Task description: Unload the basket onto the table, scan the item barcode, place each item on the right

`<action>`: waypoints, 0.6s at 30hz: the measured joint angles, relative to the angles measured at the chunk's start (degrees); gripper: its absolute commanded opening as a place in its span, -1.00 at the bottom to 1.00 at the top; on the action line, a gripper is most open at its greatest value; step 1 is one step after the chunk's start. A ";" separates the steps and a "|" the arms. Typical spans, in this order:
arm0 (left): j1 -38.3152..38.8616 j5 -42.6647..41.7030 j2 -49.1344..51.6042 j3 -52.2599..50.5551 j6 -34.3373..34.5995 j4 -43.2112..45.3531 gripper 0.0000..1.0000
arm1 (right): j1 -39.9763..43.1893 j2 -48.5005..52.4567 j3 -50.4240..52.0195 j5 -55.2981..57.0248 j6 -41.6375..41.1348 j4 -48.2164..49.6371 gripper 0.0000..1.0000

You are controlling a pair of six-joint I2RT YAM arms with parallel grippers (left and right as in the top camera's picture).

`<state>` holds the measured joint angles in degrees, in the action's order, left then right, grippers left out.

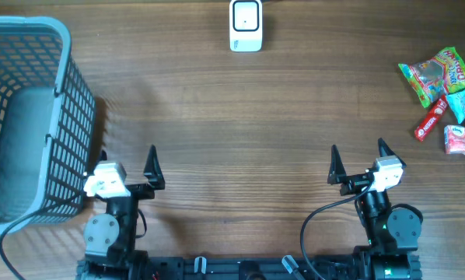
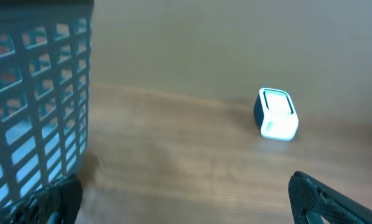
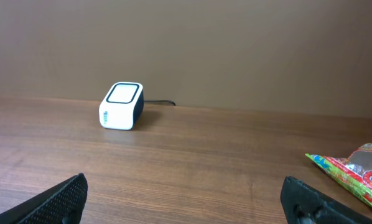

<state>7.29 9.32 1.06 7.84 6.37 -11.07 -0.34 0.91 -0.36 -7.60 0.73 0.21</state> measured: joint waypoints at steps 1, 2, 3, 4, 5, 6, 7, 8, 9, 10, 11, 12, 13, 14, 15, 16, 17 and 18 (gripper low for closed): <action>-0.52 -0.22 0.00 -1.49 -0.02 1.51 1.00 | 0.00 0.00 0.00 0.00 0.00 0.00 0.99; -1.16 -0.44 0.00 -3.08 -0.11 2.64 1.00 | 0.00 0.00 0.00 0.00 0.00 0.00 0.99; -1.53 -0.61 0.00 -4.09 -0.35 3.06 1.00 | 0.00 0.00 0.00 0.00 0.00 0.00 0.99; -1.95 -1.36 0.02 -5.60 -1.99 4.42 1.00 | 0.00 0.00 0.00 0.00 0.00 0.00 0.99; -2.08 -2.82 0.07 -6.29 -4.87 5.62 1.00 | 0.00 0.00 0.00 0.00 0.00 0.00 1.00; -2.08 -4.20 0.04 -6.43 -7.98 5.86 1.00 | 0.00 0.00 0.00 0.00 0.00 0.00 0.99; -2.08 -4.68 0.04 -6.49 -9.01 5.95 1.00 | 0.00 0.00 0.00 0.00 0.00 0.00 0.99; -2.08 -5.18 0.04 -6.51 -10.58 5.95 1.00 | 0.00 0.00 0.00 -0.02 0.00 0.00 0.99; -2.08 -5.49 0.04 -6.51 -11.23 5.97 1.00 | 0.00 0.00 0.00 0.00 0.00 0.00 0.99; -2.08 -5.86 0.04 -6.51 -11.93 5.97 1.00 | 0.00 0.00 0.00 0.00 0.00 0.00 1.00; -2.08 -6.08 0.04 -6.51 -11.89 5.97 1.00 | 0.00 0.00 0.00 0.00 0.00 0.00 0.99; -2.08 -6.25 0.04 -6.51 -11.56 5.97 1.00 | 0.00 0.00 0.00 0.00 0.00 0.00 1.00; -2.19 -6.27 0.07 -6.51 -10.51 5.97 1.00 | 0.00 0.00 0.00 0.00 0.00 0.00 0.99; -2.49 -6.27 0.04 -6.51 -9.22 5.97 1.00 | 0.00 0.00 0.00 0.00 0.00 0.00 0.99; -2.91 -6.27 0.07 -6.51 -8.39 5.97 1.00 | 0.00 0.00 0.00 0.00 0.00 0.00 0.99; -3.26 -6.27 0.04 -6.51 -7.74 5.97 1.00 | 0.00 0.00 0.00 0.00 0.00 0.00 0.99; -3.39 -6.27 0.04 -6.51 -7.28 5.97 1.00 | 0.00 0.00 0.00 0.00 0.00 0.00 0.99; -3.52 -6.34 0.04 -6.51 -6.62 5.97 1.00 | 0.00 0.00 0.00 0.00 0.00 0.00 0.99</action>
<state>3.77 2.98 1.10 1.32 -0.25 -5.10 -0.34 0.91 -0.36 -7.60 0.73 0.21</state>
